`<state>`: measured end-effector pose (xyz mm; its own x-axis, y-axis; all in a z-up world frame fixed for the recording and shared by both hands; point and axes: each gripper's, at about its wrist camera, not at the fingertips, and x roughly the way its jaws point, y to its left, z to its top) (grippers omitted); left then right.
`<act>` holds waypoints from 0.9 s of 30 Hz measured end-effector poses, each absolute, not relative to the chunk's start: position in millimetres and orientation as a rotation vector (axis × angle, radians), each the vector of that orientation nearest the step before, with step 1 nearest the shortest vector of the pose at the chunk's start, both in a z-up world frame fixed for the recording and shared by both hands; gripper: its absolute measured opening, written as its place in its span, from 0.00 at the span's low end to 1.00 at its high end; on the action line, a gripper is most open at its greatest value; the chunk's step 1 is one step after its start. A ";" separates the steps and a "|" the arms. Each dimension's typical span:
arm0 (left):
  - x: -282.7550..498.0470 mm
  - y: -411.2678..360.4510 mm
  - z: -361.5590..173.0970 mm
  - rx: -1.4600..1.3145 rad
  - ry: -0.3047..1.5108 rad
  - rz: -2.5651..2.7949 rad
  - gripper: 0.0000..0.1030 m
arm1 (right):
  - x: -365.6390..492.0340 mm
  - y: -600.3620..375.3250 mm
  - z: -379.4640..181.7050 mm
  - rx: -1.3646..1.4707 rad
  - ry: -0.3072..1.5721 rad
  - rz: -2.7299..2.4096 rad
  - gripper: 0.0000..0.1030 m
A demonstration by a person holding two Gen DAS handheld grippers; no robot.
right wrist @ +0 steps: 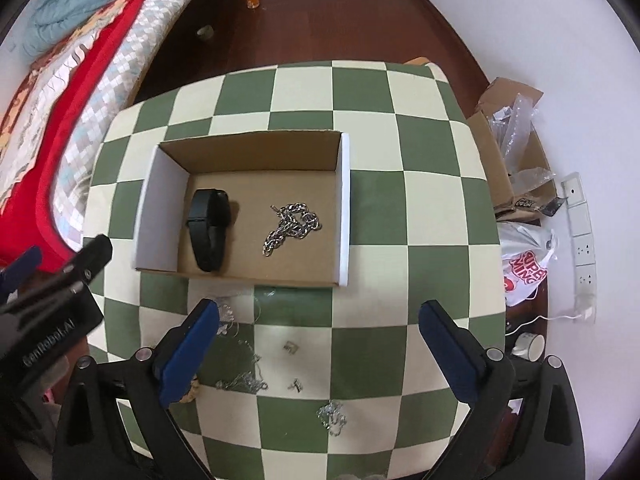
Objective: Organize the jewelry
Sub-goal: 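Carry both bracelets into the white box and open both tools to release them, then lift both tools out of the box toward the remaining jewelry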
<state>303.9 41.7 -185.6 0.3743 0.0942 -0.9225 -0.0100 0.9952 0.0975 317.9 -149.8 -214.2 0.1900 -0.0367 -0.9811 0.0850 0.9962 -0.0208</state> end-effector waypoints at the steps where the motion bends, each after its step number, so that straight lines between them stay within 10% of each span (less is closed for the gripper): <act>1: 300.2 41.6 -181.2 0.080 1.177 0.065 1.00 | 314.5 -149.2 -210.3 0.039 1.363 -0.088 0.99; 27: 200.7 77.0 -108.3 0.103 1.012 0.067 1.00 | 214.9 -131.2 -100.6 0.070 1.035 -0.076 1.00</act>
<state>200.7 77.0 -108.3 0.5291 0.1035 -0.8422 -0.0085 0.9931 0.1167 214.9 -131.2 -100.6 0.5086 -0.0296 -0.8605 0.0957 0.9952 0.0223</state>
